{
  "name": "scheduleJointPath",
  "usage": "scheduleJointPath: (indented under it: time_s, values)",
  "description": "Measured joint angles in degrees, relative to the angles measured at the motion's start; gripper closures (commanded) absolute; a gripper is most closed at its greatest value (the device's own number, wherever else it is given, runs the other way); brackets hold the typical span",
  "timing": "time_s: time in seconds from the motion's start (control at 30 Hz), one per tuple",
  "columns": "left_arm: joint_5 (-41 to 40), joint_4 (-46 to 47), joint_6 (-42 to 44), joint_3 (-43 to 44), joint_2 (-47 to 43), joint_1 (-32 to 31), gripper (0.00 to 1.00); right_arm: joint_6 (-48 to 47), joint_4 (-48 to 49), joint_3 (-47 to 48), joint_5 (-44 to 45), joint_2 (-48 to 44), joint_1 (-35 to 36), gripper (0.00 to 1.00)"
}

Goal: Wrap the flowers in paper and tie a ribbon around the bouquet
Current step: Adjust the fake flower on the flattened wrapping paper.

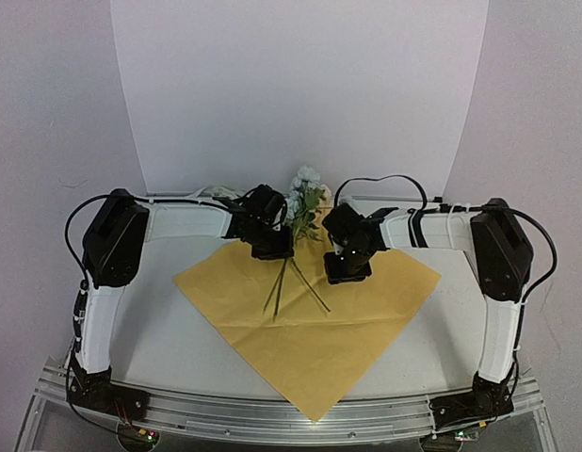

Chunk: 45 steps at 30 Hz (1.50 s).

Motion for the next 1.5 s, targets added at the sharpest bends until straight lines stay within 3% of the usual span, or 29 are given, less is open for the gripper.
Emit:
scheduleJointPath:
  time_s: [0.23, 0.73, 1.03, 1.27, 1.5]
  values:
    - [3.0, 4.2, -0.1, -3.0, -3.2, 0.2, 1.0, -0.5, 1.7, -0.4, -2.7, -4.4, 1.1, 0.49]
    - [5.2, 6.5, -0.1, -3.4, -3.9, 0.2, 1.0, 0.0, 3.0, 0.7, -7.9, -3.6, 3.2, 0.51]
    - [5.3, 7.1, -0.4, -3.6, -3.9, 0.2, 1.0, 0.6, 3.3, 0.8, -9.8, -2.5, 3.4, 0.74]
    - [6.0, 10.8, -2.9, -5.7, -4.4, 0.4, 0.99, 1.3, 3.5, 0.8, -10.1, -2.2, 3.8, 0.99]
    - [8.2, 16.5, -7.5, -11.1, -6.1, 2.2, 0.92, 2.4, 4.4, -1.2, -7.4, -2.3, 4.1, 1.0]
